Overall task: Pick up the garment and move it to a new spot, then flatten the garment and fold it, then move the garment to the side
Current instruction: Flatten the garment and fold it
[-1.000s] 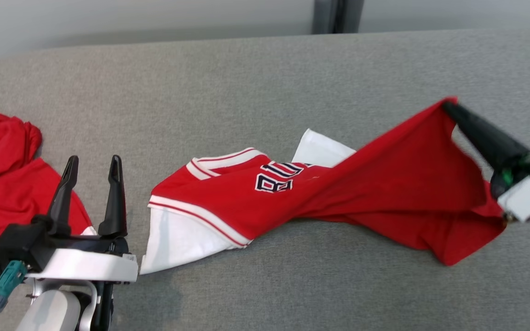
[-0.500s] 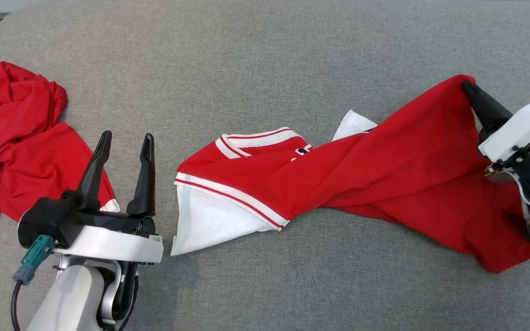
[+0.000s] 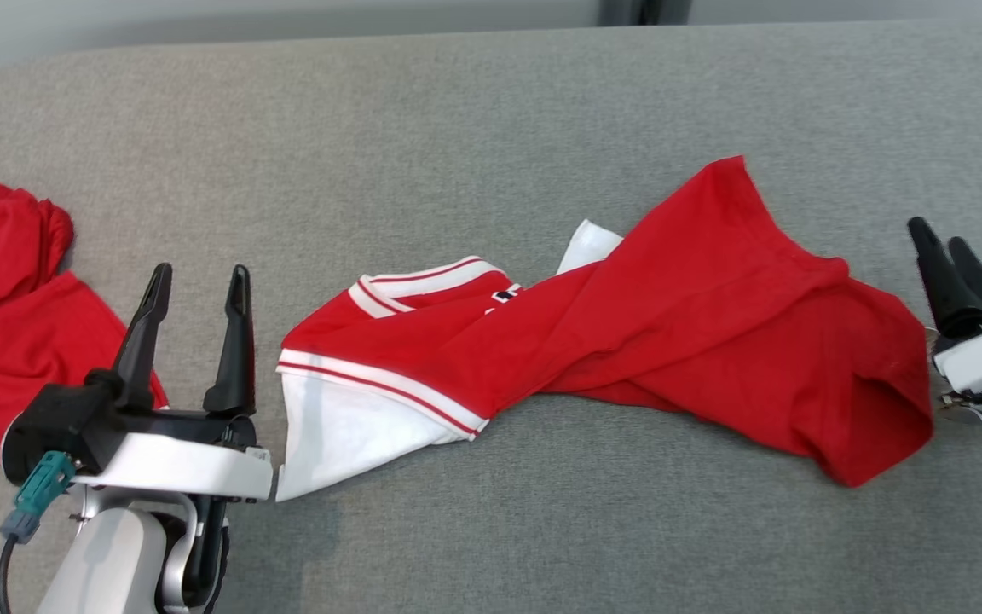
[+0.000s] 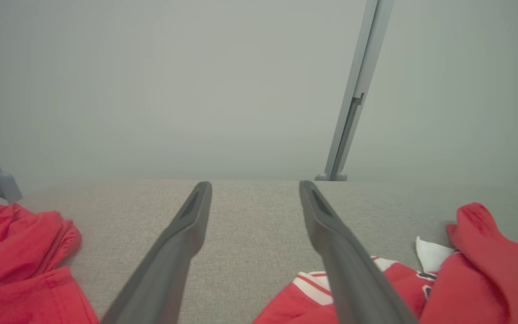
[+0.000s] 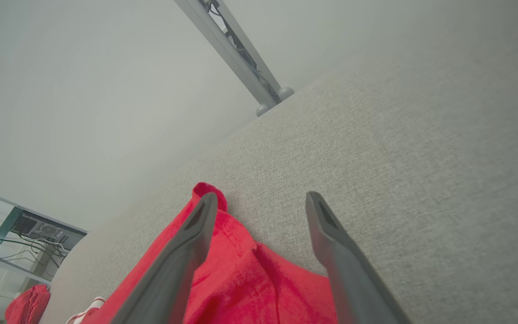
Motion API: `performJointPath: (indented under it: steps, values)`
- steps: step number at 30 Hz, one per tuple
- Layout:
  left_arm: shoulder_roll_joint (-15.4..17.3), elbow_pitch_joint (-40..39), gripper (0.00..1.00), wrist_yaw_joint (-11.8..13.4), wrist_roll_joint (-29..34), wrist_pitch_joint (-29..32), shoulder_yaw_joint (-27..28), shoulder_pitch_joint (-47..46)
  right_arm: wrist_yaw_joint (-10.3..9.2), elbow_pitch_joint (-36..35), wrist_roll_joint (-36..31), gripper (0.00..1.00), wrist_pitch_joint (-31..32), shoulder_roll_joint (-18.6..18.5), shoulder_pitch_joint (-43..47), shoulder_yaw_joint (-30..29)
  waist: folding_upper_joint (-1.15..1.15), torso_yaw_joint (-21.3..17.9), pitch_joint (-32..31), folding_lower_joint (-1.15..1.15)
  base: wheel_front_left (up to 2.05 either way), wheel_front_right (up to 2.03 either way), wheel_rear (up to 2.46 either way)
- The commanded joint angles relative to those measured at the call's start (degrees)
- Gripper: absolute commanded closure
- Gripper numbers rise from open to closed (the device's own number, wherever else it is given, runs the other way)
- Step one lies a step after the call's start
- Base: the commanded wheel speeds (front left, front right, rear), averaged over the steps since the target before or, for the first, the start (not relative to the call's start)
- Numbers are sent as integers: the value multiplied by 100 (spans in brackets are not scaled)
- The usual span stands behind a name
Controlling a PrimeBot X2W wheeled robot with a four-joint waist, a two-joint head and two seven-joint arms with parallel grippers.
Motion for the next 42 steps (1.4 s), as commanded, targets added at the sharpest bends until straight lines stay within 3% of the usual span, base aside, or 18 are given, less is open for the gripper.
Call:
performJointPath:
  steps: [1, 5, 10, 20, 29, 42]
  values:
    - [62, -3, 0, 8, 11, -28, 84, 96, 0, -234, 34, 0, -324, -111, 246, -52, 0, -149, -143, 0, 0, 0, 0]
    - [115, -29, 0, 57, -10, -28, 178, 213, 0, -558, -237, 0, -883, -229, 529, -156, 0, -278, -247, 0, 0, 0, 0]
    - [208, -107, 0, 146, -34, 2, 288, 432, 0, -1183, -1326, 0, -1559, -228, 778, -250, 0, -439, -424, 0, 0, 0, 0]
    - [288, -218, 0, 237, 8, 178, 178, 808, 0, -2154, -3110, 0, -1370, 426, 1591, -374, 0, -478, -782, 0, 0, 0, 0]
    - [216, -240, 0, 316, -58, 302, 45, 1168, 0, -2484, -3593, 0, -1152, 889, 2283, -462, 0, -456, -1012, 0, 0, 0, 0]
    - [254, -253, 0, 304, -174, 521, -42, 1278, 0, -2697, -3644, 0, -984, 1000, 2395, -495, 0, -382, -1034, 0, 0, 0, 0]
